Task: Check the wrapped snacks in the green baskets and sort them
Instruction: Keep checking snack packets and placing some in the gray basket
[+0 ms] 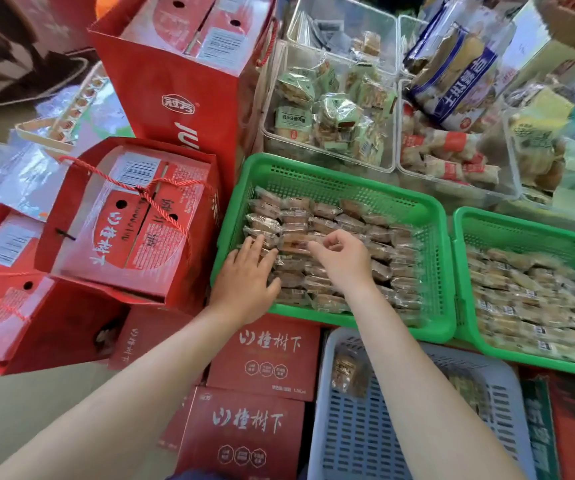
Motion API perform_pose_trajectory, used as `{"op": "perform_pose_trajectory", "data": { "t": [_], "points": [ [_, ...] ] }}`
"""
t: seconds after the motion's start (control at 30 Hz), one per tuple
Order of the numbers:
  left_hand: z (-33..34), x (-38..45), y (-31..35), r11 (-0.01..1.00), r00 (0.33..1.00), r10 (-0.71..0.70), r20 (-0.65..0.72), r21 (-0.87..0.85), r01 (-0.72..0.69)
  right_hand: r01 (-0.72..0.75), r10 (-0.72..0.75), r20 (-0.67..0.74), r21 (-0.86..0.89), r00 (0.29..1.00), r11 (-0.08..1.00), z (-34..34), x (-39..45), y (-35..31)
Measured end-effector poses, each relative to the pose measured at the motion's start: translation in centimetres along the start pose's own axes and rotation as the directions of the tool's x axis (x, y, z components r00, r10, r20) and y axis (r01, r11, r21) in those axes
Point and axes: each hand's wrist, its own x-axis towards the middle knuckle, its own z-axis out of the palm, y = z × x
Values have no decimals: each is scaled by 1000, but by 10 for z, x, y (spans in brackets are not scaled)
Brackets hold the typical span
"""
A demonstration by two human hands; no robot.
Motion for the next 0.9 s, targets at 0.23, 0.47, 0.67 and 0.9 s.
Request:
{"op": "perform_pose_trajectory", "data": {
  "t": [0.23, 0.47, 0.67, 0.9],
  "points": [
    [6, 4, 0, 999, 999, -24, -28, 39, 25, 129, -154, -37, -375, 987, 918, 45, 27, -10],
    [7, 12, 1, 999, 999, -33, -40, 18, 34, 173, -115, 132, -650, 985, 740, 63, 41, -10],
    [13, 24, 0, 995, 997, 30, 66, 97, -36, 181, -218, -12, -514, 976, 838, 44, 67, -9],
    [11, 24, 2, 995, 996, 11, 86, 101, -19, 120, -145, -6, -521, 989, 845, 49, 72, 1]
  ]
}}
